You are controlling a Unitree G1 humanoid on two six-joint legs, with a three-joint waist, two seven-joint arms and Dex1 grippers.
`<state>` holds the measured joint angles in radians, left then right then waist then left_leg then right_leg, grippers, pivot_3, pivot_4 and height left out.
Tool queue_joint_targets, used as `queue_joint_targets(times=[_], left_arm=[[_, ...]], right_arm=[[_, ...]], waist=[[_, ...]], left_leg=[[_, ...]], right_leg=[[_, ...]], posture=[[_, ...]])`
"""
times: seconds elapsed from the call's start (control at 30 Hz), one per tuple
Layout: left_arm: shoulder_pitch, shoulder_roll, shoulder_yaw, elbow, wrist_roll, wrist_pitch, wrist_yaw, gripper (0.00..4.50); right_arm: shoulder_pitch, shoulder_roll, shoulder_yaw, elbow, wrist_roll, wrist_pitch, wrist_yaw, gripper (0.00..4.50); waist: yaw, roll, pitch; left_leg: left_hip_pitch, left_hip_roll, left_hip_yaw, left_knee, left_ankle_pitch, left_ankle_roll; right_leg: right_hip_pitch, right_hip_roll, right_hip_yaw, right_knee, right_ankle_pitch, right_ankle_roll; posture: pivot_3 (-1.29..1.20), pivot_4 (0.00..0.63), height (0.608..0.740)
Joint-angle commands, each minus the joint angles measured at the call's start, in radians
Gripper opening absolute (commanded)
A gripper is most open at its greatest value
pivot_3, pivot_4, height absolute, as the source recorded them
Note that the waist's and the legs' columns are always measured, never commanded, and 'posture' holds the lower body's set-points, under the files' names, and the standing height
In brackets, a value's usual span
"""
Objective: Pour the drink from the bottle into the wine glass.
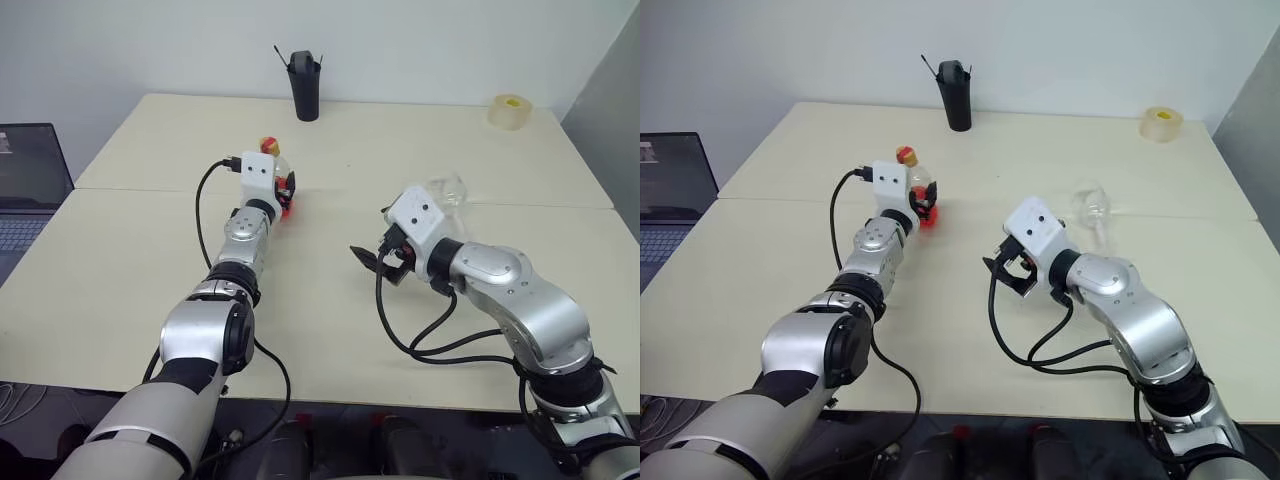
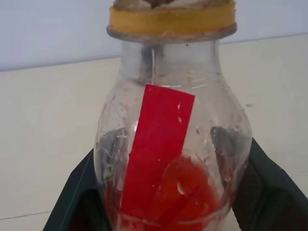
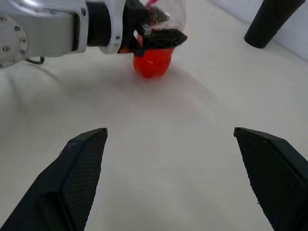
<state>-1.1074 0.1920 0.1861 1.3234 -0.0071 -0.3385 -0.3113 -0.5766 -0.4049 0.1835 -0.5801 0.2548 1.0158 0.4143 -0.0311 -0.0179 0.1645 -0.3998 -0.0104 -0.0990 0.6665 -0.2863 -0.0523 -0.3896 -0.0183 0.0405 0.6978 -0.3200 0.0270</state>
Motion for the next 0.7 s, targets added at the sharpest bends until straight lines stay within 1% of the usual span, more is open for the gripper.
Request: queue_joint_targets(times=[0.03,0.1,0.2,0.33,0.43,0.53,0.6,0.7], left_arm=[[0.016,-0.051,-0.025,-0.093,-0.044,0.009,-0.259,2.55],[0.05,-0.069,-0.052,-0.166,-0.066,0.059,-0.402,2.55],[0.152,-0.076,-0.124,-0.389,-0.109,0.197,-0.59,2.53],[0.299,-0.044,-0.225,-0.711,-0.143,0.365,-0.723,2.46],[0.357,-0.015,-0.27,-0.87,-0.158,0.446,-0.763,2.46],[0.382,0.016,-0.313,-0.96,-0.147,0.479,-0.779,2.46],[0.389,0.019,-0.321,-1.005,-0.158,0.506,-0.77,2.46],[0.402,0.015,-0.343,-1.047,-0.136,0.497,-0.732,2.46]], right_arm=[[-0.056,0.024,-0.129,-0.032,0.082,0.039,0.016,4.5],[-0.085,0.026,-0.177,-0.043,0.129,0.093,0.022,4.5],[-0.128,0.032,-0.231,-0.064,0.184,0.186,0.011,4.5],[-0.129,0.022,-0.279,-0.094,0.22,0.272,-0.014,4.5],[-0.103,-0.007,-0.319,-0.114,0.231,0.323,-0.029,4.5],[-0.085,-0.02,-0.35,-0.133,0.232,0.369,-0.056,4.5],[-0.069,0.001,-0.362,-0.168,0.238,0.399,-0.077,4.5],[-0.047,0.076,-0.38,-0.236,0.246,0.453,-0.124,4.5]], waist=[[0.001,0.0,0.0],[0.001,0.0,0.0],[-0.007,0.001,0.0],[-0.022,0.002,-0.001],[-0.026,0.003,-0.002],[-0.025,0.003,-0.002],[-0.025,0.003,-0.002],[-0.025,0.003,-0.002]], left_leg=[[0.0,-0.001,0.0,0.0,0.0,0.0],[0.0,-0.002,0.0,0.0,0.001,0.0],[0.0,-0.002,0.0,0.0,0.001,0.0],[0.0,0.001,-0.001,-0.001,0.001,0.0],[0.001,0.001,-0.002,-0.001,0.001,0.001],[0.001,0.001,-0.001,0.0,0.001,0.001],[0.001,0.001,-0.001,-0.001,0.001,0.001],[0.0,0.001,-0.001,-0.001,0.001,0.002]], right_leg=[[0.0,0.0,0.0,0.0,0.0,0.0],[0.0,0.0,0.0,0.0,0.0,0.0],[0.0,-0.001,0.001,0.0,0.0,0.0],[0.0,-0.001,0.0,0.001,0.0,0.0],[0.0,0.0,0.0,0.003,0.0,0.0],[0.0,0.0,0.001,0.003,0.0,0.0],[0.0,0.0,0.001,0.003,0.0,0.0],[0.0,0.0,0.001,0.003,0.0,0.0]], posture=[[0.0,0.15,0.74],[0.0,0.15,0.74],[0.0,0.15,0.74],[0.0,0.15,0.74],[0.0,0.15,0.74],[0.0,0.15,0.74],[0.0,0.15,0.74],[0.0,0.15,0.74]])
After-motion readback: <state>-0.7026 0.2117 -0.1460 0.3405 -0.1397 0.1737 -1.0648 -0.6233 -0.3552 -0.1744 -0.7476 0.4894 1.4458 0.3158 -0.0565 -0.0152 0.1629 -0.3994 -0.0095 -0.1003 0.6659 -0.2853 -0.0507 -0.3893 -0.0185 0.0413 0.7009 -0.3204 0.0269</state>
